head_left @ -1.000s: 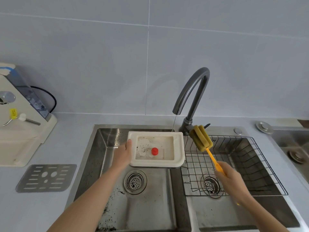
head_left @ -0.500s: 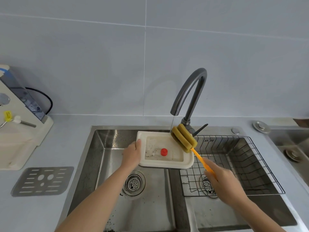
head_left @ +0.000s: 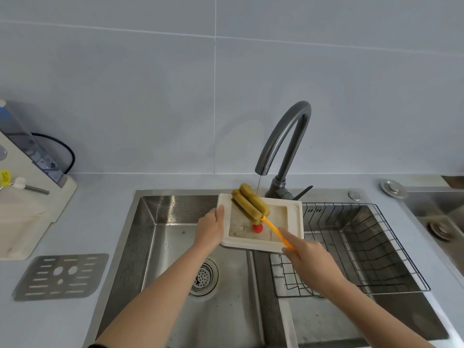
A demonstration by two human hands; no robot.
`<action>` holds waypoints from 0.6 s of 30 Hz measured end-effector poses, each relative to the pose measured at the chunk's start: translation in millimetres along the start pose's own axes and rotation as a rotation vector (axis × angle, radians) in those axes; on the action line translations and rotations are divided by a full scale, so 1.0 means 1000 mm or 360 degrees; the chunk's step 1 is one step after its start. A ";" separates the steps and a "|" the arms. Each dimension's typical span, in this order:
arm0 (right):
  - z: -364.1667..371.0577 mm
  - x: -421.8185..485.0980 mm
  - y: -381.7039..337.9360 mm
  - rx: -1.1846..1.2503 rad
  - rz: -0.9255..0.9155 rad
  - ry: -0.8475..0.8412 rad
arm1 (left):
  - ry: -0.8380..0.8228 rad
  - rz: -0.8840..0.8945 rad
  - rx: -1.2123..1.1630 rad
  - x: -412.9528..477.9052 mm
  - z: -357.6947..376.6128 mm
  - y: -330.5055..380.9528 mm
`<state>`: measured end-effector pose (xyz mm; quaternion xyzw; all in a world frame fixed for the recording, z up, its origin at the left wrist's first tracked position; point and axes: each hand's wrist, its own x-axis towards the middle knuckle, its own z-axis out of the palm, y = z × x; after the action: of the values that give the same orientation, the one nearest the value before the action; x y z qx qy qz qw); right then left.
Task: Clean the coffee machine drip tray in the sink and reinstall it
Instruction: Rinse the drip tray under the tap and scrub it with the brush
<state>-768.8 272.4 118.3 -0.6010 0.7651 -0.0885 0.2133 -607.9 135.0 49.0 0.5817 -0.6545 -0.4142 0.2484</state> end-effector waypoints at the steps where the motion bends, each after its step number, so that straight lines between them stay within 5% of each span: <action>1: 0.001 0.002 -0.002 -0.0020 -0.0016 -0.0021 | -0.0015 -0.0001 0.0007 0.001 0.002 0.001; 18: -0.032 0.006 0.027 0.0163 0.0110 0.0099 | -0.0036 0.0107 0.0082 0.018 0.014 0.023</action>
<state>-807.8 270.4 134.8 -0.5595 0.7862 -0.1388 0.2227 -636.2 120.6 58.0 0.5609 -0.6868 -0.3952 0.2396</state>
